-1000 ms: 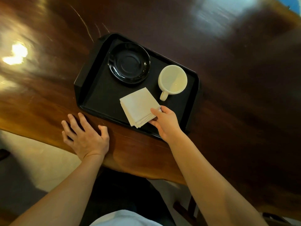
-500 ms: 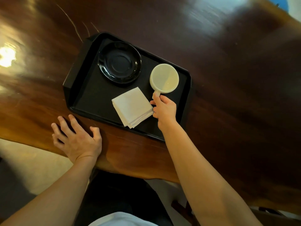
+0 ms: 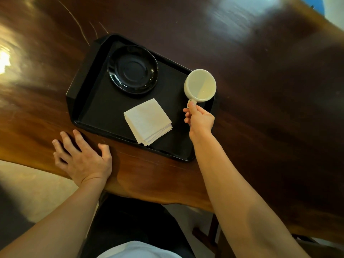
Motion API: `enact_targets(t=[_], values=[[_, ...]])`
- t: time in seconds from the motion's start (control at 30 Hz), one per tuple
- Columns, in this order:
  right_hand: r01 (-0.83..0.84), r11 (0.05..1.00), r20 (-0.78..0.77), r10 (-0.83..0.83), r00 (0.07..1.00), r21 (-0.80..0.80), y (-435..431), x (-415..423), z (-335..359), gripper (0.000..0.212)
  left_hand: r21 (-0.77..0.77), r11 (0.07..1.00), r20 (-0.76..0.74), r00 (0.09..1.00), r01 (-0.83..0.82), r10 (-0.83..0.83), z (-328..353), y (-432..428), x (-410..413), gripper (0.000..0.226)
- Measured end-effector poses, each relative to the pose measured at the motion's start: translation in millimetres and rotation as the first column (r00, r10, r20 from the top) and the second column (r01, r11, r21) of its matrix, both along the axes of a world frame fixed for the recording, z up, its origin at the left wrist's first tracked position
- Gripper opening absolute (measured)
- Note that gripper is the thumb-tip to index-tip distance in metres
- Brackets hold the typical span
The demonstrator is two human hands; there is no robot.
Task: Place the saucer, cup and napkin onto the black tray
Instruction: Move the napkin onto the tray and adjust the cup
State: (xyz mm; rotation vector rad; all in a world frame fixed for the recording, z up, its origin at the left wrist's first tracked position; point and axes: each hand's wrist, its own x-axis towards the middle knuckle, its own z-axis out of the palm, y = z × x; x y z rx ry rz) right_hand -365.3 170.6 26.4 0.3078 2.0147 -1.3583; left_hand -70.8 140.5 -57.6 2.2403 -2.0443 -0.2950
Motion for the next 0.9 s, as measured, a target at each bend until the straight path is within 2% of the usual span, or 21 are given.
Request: enact_targets(t=[0.3,0.4,0.47,0.53,0.67,0.77,0.9], values=[[0.024,1.0,0.044,-0.023,0.999,-0.016,11.3,-15.0,7.7,0.01,0.001,1.0,0.003,1.0,0.002,-0.002,0.4,0.0,-0.2,0.074],[0.025,0.998,0.079,-0.021,0.997,-0.054,19.0,-15.7,13.0,0.029,0.003,1.0,-0.002,1.0,0.0,0.0,-0.1,0.1,0.6,0.074],[0.041,0.999,0.074,-0.041,0.996,-0.003,26.2,-12.0,15.3,0.038,0.007,1.0,0.001,1.0,0.006,-0.006,-0.4,-0.1,1.3,0.075],[0.018,0.996,0.048,-0.022,0.999,0.087,32.2,-1.8,15.0,0.031,0.015,1.0,0.003,1.0,0.004,-0.004,0.0,-0.6,1.3,0.075],[-0.19,0.981,0.039,0.188,0.981,0.037,11.6,34.7,11.6,0.019,0.04,0.999,0.01,1.0,-0.004,0.004,3.3,-1.3,-0.2,0.076],[-0.365,0.931,-0.037,0.366,0.93,0.03,-32.0,51.7,8.2,0.013,0.046,0.999,0.016,1.0,-0.009,0.008,3.0,-2.0,-0.4,0.076],[-0.446,0.892,-0.072,0.45,0.89,0.072,-84.2,52.7,-4.2,0.013,0.041,0.999,0.034,0.999,-0.022,0.02,1.6,-2.8,-0.9,0.075]])
